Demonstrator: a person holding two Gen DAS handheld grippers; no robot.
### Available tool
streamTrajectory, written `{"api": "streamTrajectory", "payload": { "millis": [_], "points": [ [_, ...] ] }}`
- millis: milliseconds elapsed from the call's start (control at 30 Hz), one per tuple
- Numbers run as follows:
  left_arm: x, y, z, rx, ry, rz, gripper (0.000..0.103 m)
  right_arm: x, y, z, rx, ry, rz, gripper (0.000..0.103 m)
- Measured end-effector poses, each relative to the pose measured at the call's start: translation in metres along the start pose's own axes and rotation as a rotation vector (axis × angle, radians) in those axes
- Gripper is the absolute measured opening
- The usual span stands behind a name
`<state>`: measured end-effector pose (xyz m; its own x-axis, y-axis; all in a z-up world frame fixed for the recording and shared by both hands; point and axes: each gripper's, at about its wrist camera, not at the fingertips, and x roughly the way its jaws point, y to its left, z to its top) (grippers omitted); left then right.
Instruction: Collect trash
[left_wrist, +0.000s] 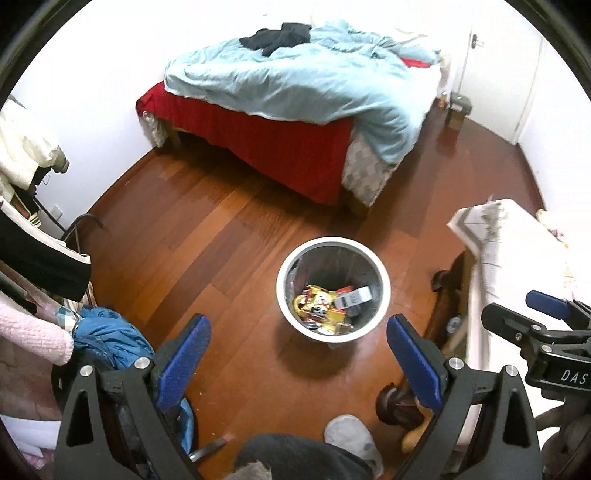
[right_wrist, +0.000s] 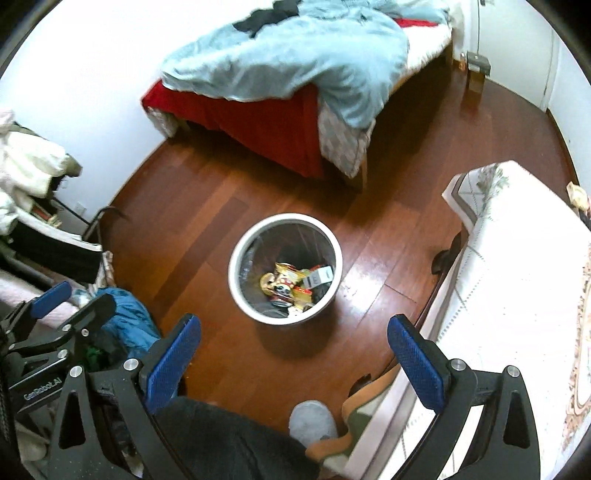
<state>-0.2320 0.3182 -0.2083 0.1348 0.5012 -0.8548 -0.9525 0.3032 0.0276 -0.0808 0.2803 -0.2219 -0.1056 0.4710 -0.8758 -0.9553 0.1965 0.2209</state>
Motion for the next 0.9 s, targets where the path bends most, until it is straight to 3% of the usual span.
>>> {"api": "streamTrajectory", "payload": {
  "millis": [200, 467, 700, 900],
  "points": [
    [-0.059, 0.001, -0.007, -0.001, -0.042, -0.089, 0.097, -0.078, 0.011, -0.015, -0.028, -0.074, 0.047, 0.102],
    [-0.115, 0.004, -0.012, -0.017, -0.084, -0.151, 0.097, -0.159, 0.019, -0.035, -0.054, -0.122, 0.114, 0.102],
    [-0.145, 0.006, -0.016, -0.037, -0.086, -0.241, 0.097, -0.198, 0.03, -0.044, -0.082, -0.116, 0.189, 0.102],
    [-0.166, 0.011, -0.017, -0.036, -0.113, -0.265, 0.097, -0.219, 0.034, -0.05, -0.092, -0.123, 0.217, 0.102]
  ]
}}
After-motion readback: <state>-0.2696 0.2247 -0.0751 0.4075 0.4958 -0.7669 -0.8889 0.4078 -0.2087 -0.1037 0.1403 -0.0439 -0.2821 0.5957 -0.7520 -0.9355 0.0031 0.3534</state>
